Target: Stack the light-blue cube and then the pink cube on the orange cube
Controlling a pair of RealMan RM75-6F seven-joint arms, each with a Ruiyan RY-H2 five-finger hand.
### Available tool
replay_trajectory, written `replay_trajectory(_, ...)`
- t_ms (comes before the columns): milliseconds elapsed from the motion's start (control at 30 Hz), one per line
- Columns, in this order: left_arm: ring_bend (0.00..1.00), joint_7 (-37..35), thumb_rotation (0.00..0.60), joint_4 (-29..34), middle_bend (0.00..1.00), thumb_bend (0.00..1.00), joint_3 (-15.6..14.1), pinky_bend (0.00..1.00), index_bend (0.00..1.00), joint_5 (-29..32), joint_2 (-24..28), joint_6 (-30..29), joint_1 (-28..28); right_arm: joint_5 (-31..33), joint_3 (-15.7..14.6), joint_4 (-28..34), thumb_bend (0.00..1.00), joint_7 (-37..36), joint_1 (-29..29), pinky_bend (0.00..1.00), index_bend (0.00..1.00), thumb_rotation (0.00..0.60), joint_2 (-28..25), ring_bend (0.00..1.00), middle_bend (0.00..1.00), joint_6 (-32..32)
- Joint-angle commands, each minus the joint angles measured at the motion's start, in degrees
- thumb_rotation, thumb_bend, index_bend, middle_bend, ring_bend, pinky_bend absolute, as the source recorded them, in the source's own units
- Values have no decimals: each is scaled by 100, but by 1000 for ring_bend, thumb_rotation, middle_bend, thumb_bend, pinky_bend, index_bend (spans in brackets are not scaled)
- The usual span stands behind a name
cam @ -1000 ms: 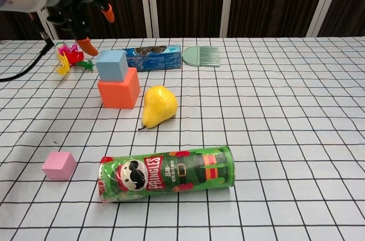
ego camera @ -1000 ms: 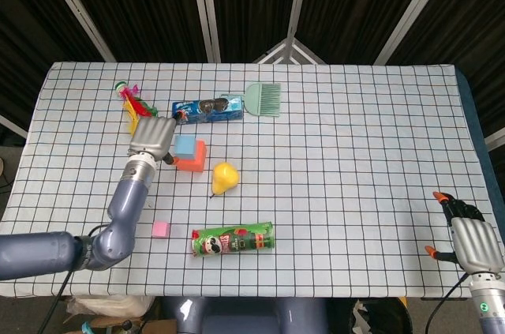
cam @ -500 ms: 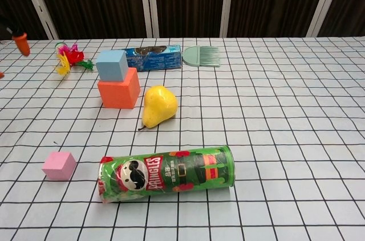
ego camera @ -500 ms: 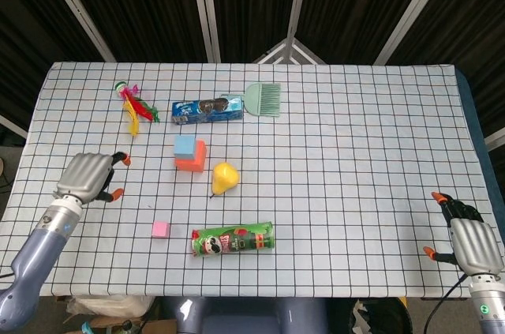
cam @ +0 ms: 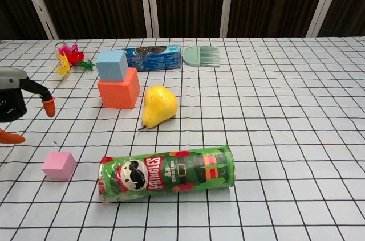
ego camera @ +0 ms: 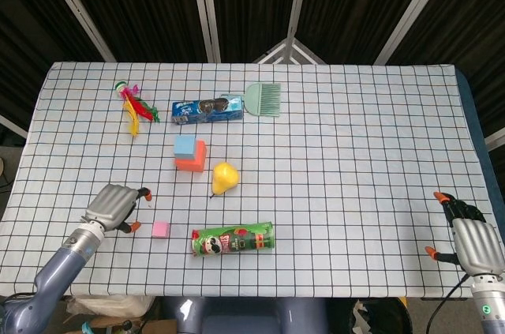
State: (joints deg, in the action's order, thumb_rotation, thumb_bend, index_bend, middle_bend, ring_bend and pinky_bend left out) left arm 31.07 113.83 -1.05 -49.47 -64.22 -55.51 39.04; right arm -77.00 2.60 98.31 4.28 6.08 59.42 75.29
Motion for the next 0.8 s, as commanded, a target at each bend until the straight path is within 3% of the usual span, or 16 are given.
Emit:
replay_trajectory(33, 766, 411, 600, 234, 814, 276, -143, 859, 310, 122, -138, -35, 140, -5, -5, 1, 173, 11, 0, 163, 114, 600, 3, 153, 133, -1)
replay_trajectory(400, 766, 1195, 600, 645, 816, 262, -455, 862, 316, 373, -450, -495, 234, 6, -2, 9, 174, -46, -9, 163, 114, 600, -22, 153, 133, -7)
replay_trajectory(800, 770, 1326, 600, 317, 820, 263, -460, 870, 309, 548, -969, -889, 170, -6, -18, 3, 173, -104, -10, 163, 114, 600, -42, 153, 133, -40)
